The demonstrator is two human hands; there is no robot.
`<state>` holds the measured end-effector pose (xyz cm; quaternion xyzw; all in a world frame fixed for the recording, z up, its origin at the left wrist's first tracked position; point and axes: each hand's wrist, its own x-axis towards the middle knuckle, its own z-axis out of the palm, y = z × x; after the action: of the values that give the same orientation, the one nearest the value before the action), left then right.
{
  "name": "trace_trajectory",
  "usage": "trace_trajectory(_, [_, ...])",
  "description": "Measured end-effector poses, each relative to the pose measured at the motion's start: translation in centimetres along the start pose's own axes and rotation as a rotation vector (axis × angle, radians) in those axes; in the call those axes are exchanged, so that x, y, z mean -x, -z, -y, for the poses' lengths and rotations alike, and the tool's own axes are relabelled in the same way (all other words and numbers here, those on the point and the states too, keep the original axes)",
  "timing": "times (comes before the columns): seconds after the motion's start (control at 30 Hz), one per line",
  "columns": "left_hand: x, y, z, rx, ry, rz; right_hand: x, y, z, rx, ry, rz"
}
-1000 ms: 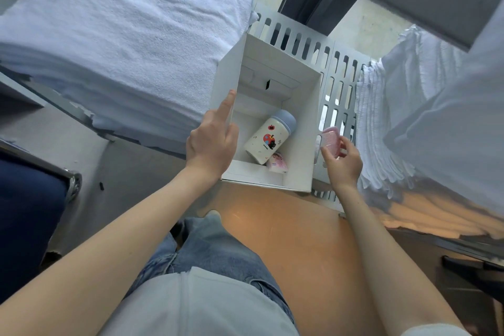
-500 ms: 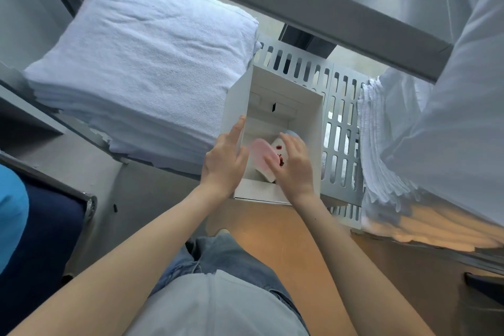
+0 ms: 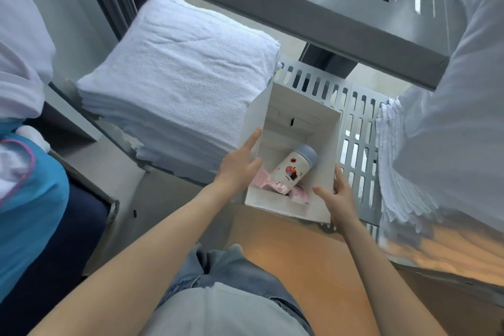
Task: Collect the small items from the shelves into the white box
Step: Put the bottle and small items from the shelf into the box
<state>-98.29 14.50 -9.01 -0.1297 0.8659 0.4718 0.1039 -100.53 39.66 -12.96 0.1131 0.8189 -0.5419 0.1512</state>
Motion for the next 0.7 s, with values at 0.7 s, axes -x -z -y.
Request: trace_trajectory(0.7, [9.2,14.7,3.9,0.192,-0.204,0.135,18.6,-8.4,7.2,-0.138,0.117,-0.273])
